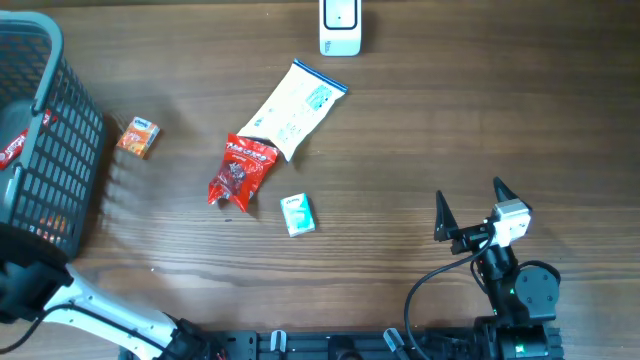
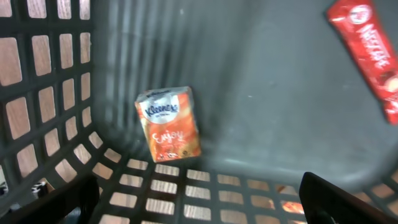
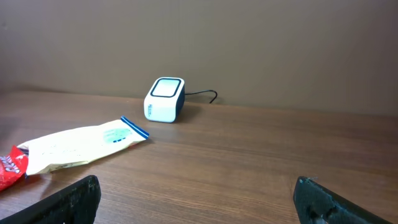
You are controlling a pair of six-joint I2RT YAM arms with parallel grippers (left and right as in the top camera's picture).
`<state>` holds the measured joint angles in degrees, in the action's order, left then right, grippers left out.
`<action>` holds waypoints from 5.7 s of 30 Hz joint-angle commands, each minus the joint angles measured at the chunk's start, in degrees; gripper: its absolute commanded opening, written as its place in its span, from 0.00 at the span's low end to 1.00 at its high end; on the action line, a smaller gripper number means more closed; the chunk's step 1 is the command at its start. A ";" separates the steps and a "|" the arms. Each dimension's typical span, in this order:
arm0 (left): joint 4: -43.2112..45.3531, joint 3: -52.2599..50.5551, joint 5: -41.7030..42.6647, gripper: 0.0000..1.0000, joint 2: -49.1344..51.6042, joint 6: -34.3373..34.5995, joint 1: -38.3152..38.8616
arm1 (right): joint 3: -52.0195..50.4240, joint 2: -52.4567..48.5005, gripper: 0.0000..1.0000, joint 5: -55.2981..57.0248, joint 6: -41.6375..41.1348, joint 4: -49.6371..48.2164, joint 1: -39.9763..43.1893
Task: Scan the item barcode
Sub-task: 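Return the left gripper into the basket and grasp the orange Kleenex pack, then lift the orange Kleenex pack out and drop it beside the green box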
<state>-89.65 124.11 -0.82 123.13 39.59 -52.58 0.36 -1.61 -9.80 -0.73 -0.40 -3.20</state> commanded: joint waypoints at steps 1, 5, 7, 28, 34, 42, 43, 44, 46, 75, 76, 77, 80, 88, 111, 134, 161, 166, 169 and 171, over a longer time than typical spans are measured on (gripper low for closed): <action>-0.81 -0.15 -2.99 1.00 2.19 0.55 0.70 | -0.04 -0.09 1.00 0.63 0.70 -0.20 0.22; -1.70 -0.17 -5.53 1.00 2.91 0.57 2.34 | -0.07 -0.09 1.00 0.63 0.68 -0.20 0.22; -2.12 -0.17 -5.53 1.00 2.91 0.57 3.15 | -0.04 -0.09 1.00 0.63 0.68 -0.20 0.22; 7.02 -18.75 -11.67 1.00 2.91 3.32 4.31 | -0.04 -0.09 1.00 0.63 0.68 -0.20 0.22; 11.30 -23.52 -11.13 1.00 2.91 3.32 4.31 | -0.04 -0.09 1.00 0.63 0.68 -0.20 0.22; 14.58 -24.81 -10.16 1.00 2.91 3.28 4.31 | -0.07 -0.09 1.00 0.63 0.70 -0.20 0.22; 14.82 -24.83 -10.19 1.00 2.91 3.26 4.31 | -0.07 -0.09 1.00 0.63 0.70 -0.20 0.22; 15.17 -24.90 -10.19 1.00 2.91 3.21 4.28 | -0.04 -0.09 1.00 0.63 0.68 -0.20 0.22; 15.58 -24.90 -10.16 0.92 2.91 3.08 4.31 | -0.04 -0.09 1.00 0.63 0.68 -0.20 0.22; 15.78 -24.92 -8.09 0.22 2.99 3.08 4.31 | -0.07 -0.09 1.00 0.63 0.70 -0.20 0.22; 15.82 -24.90 -7.56 0.21 2.99 3.08 4.31 | -0.04 -0.09 1.00 0.63 0.68 -0.20 0.22; 15.85 -24.87 -7.37 0.21 2.99 3.08 4.31 | -0.04 -0.09 1.00 0.63 0.68 -0.20 0.22; 15.61 -24.17 -7.39 0.21 2.99 2.82 4.24 | -0.04 -0.09 1.00 0.63 0.66 -0.20 0.22; 6.73 -13.25 -7.13 0.06 2.97 2.86 4.20 | -0.07 -0.09 1.00 0.63 0.70 -0.20 0.22; -6.05 18.25 11.41 0.04 -12.72 -2.93 4.39 | -0.07 -0.09 1.00 0.63 0.70 -0.20 0.22; -5.01 3.48 7.13 0.05 -17.79 -6.32 52.00 | -0.07 -0.09 1.00 0.63 0.68 -0.20 0.22; 18.91 -26.16 4.52 0.94 -8.94 -6.19 69.96 | -0.04 -0.09 1.00 0.63 0.68 -0.20 0.22; 12.94 -19.45 4.59 0.95 -10.49 -6.19 67.14 | -0.07 -0.09 1.00 0.63 0.68 -0.20 0.22; 7.30 -11.10 4.59 0.98 -11.87 -6.19 64.02 | -0.07 -0.09 1.00 0.63 0.70 -0.20 0.22; 4.50 -4.79 4.57 0.99 -13.14 -6.19 61.55 | -0.04 -0.09 1.00 0.63 0.68 -0.20 0.22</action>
<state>-82.74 109.84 4.78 114.32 33.67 12.93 0.36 -1.65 -9.80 -0.73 -0.40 -3.20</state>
